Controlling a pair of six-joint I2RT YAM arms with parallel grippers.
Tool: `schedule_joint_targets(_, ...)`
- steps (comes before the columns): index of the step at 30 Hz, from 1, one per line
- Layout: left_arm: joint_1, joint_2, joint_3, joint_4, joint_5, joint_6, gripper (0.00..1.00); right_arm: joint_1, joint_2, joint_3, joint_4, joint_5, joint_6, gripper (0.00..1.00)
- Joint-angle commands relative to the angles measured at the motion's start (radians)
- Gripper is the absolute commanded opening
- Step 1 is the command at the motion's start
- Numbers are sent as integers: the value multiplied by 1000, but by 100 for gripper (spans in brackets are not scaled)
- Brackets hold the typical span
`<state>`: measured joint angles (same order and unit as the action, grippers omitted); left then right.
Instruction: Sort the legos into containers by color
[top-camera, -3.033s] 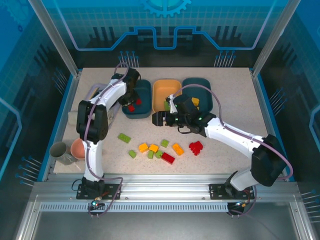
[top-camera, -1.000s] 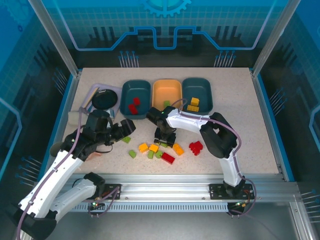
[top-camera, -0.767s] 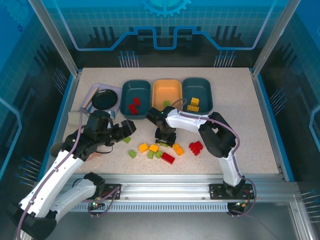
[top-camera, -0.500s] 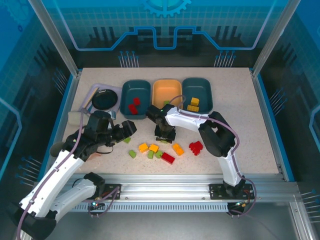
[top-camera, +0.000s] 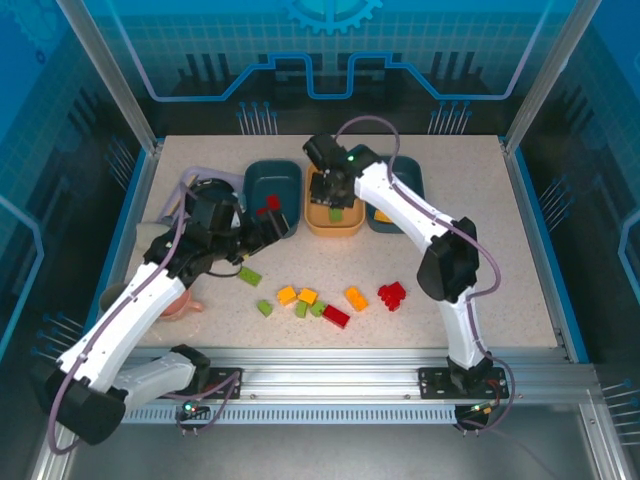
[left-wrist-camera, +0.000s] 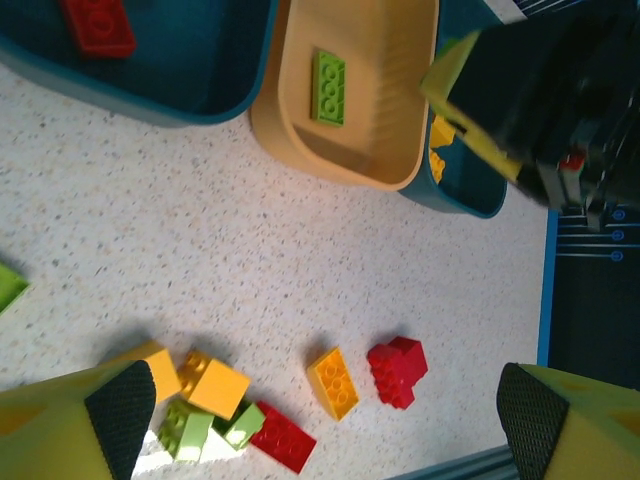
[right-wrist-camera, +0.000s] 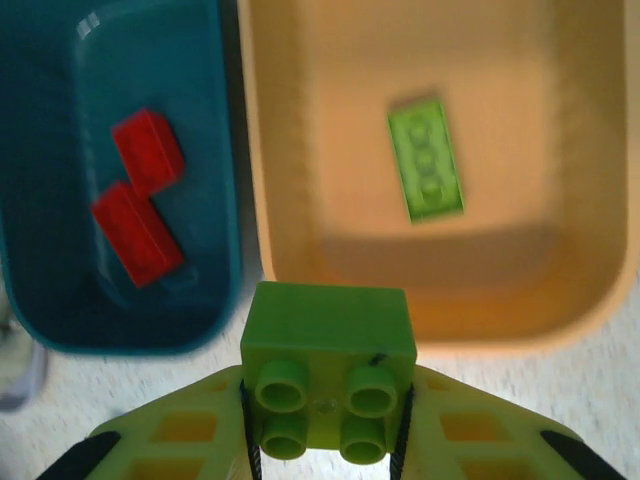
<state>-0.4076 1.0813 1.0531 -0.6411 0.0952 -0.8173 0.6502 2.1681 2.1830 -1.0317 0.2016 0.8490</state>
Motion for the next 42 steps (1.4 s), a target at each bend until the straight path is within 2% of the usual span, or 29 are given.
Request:
schedule_joint_targets(1, 21, 46, 38, 52, 3, -9, 92, -38, 150, 134, -58, -26, -92, 30)
schedule_joint_targets(9, 27, 105, 49, 67, 11, -5, 92, -104, 382, 349, -33, -196, -141, 30)
schedule_joint_targets(16, 29, 107, 16, 65, 14, -7, 92, -96, 399, 296, -36, -234, -133, 32)
schedule_joint_targets(19, 29, 114, 9, 67, 20, -8, 92, -99, 401, 275, -42, -240, -120, 35)
schedule_joint_targets(24, 27, 118, -2, 72, 31, -9, 92, -101, 383, 263, -54, -249, -110, 48)
schedule_joint_targets(26, 27, 119, -4, 70, 34, -9, 92, -101, 366, 264, -57, -248, -105, 51)
schedule_joint_targets(30, 23, 118, -4, 59, 40, -7, 92, -98, 306, 259, -62, -238, -101, 57)
schedule_joint_targets(35, -16, 132, 21, 20, 63, 48, 91, -86, 167, 199, -64, -167, -108, 58)
schedule_joint_targets(38, -59, 163, 40, -35, 84, 65, 90, -64, 0, 28, -11, -93, -124, 60)
schedule_joint_targets(42, -108, 206, 34, -106, 109, -72, 86, -17, -270, -366, 152, -41, -144, 64)
